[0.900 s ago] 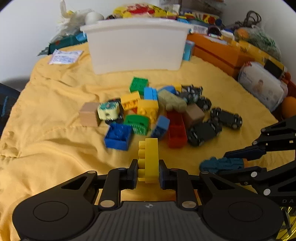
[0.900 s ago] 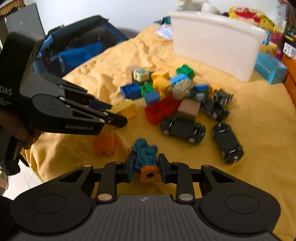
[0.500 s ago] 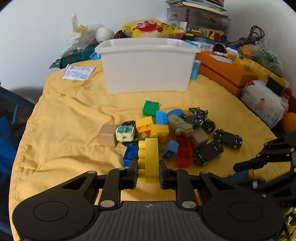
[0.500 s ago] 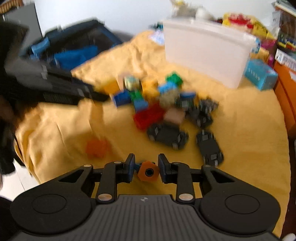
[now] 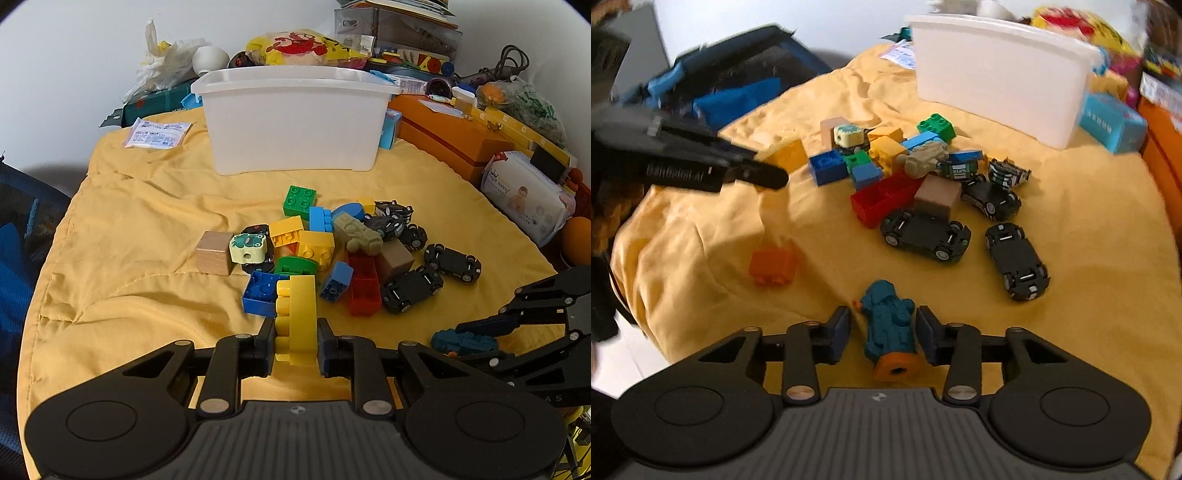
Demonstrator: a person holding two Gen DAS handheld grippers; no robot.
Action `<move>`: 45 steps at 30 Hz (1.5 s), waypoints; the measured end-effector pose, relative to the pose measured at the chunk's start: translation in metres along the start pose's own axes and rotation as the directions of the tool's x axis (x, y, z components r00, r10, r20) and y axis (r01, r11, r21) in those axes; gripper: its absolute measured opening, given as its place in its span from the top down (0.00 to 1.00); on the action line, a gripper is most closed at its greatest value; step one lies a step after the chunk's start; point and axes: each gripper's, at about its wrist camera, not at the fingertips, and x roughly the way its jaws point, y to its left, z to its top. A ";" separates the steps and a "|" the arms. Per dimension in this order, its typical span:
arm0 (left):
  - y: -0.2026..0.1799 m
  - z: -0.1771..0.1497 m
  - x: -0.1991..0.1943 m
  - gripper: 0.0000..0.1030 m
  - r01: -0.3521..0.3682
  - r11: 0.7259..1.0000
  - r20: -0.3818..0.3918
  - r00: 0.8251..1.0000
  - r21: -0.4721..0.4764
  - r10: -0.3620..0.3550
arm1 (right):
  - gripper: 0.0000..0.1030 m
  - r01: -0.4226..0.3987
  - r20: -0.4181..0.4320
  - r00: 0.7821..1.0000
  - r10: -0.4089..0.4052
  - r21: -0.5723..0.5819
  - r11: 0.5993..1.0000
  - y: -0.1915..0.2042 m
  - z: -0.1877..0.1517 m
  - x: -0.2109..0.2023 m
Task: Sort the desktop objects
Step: 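Grasp the teal figure with the right tool while the left tool lifts the yellow brick stack, then carry both toys over the white bin and open both tools to drop them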
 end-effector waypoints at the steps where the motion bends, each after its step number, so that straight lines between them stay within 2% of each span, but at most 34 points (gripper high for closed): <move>1: 0.000 0.001 0.000 0.76 -0.001 1.000 0.001 1.000 -0.002 0.001 | 0.64 -0.007 -0.002 1.000 0.007 0.007 1.000 -0.001 0.000 0.001; 5: 0.002 0.004 0.002 0.76 -0.003 1.000 -0.002 1.000 -0.013 0.003 | 0.63 -0.015 -0.009 1.000 0.016 0.035 0.999 -0.005 0.000 0.001; 7: 0.002 0.005 0.002 0.76 -0.006 1.000 -0.002 1.000 -0.016 0.006 | 0.56 -0.010 0.009 1.000 0.009 0.071 0.997 -0.009 0.000 -0.003; 9: 0.003 0.007 0.003 0.76 -0.005 1.000 -0.003 1.000 -0.017 0.005 | 0.55 -0.041 0.046 0.998 0.035 0.128 0.991 -0.017 -0.001 -0.008; 11: 0.004 0.008 0.004 0.76 -0.006 1.000 -0.006 1.000 -0.017 0.006 | 0.55 -0.032 0.072 0.997 0.020 0.169 0.985 -0.024 -0.002 -0.012; 13: 0.004 0.008 0.006 0.76 -0.006 1.000 -0.009 1.000 -0.015 0.005 | 0.54 -0.002 0.073 0.997 -0.009 0.156 0.988 -0.025 -0.003 -0.012; 15: 0.004 0.009 0.007 0.76 -0.004 1.000 -0.011 1.000 -0.012 0.004 | 0.56 0.008 0.036 0.999 -0.011 0.101 0.995 -0.022 -0.004 -0.007; 19: 0.002 0.012 0.010 0.76 -0.001 1.000 -0.008 1.000 -0.009 0.001 | 0.58 0.008 0.025 1.000 -0.009 0.021 1.000 -0.008 -0.008 -0.004; 23: 0.002 0.012 0.014 0.76 -0.002 1.000 -0.014 1.000 -0.006 0.002 | 0.60 0.032 0.035 0.999 -0.035 0.081 0.996 -0.013 -0.005 -0.001; 25: 0.002 0.011 0.017 0.76 -0.004 1.000 -0.018 1.000 -0.007 0.004 | 0.70 0.041 0.030 0.999 -0.042 0.039 0.998 -0.009 -0.004 0.002; 26: 0.002 0.011 0.018 0.76 -0.006 1.000 -0.018 1.000 -0.007 0.005 | 0.72 0.040 0.028 0.999 -0.040 0.000 0.999 -0.006 -0.003 0.002; 31: 0.004 0.019 0.015 0.76 -0.009 1.000 -0.002 1.000 -0.025 0.009 | 0.72 0.019 0.066 0.998 -0.019 0.007 1.000 -0.005 0.006 -0.012; 33: 0.006 0.029 0.008 0.76 -0.011 1.000 0.026 1.000 -0.023 0.012 | 0.72 0.020 0.101 0.995 -0.023 0.031 0.999 -0.006 0.014 -0.021; 38: 0.015 0.065 -0.004 0.76 -0.030 0.998 0.078 0.996 -0.061 0.035 | 0.72 0.045 0.220 0.974 -0.057 0.060 0.997 -0.012 0.052 -0.049; 45: 0.031 0.140 -0.012 0.76 -0.091 0.990 0.167 0.980 -0.111 0.109 | 0.72 0.116 0.370 0.919 -0.137 0.079 0.990 -0.038 0.125 -0.078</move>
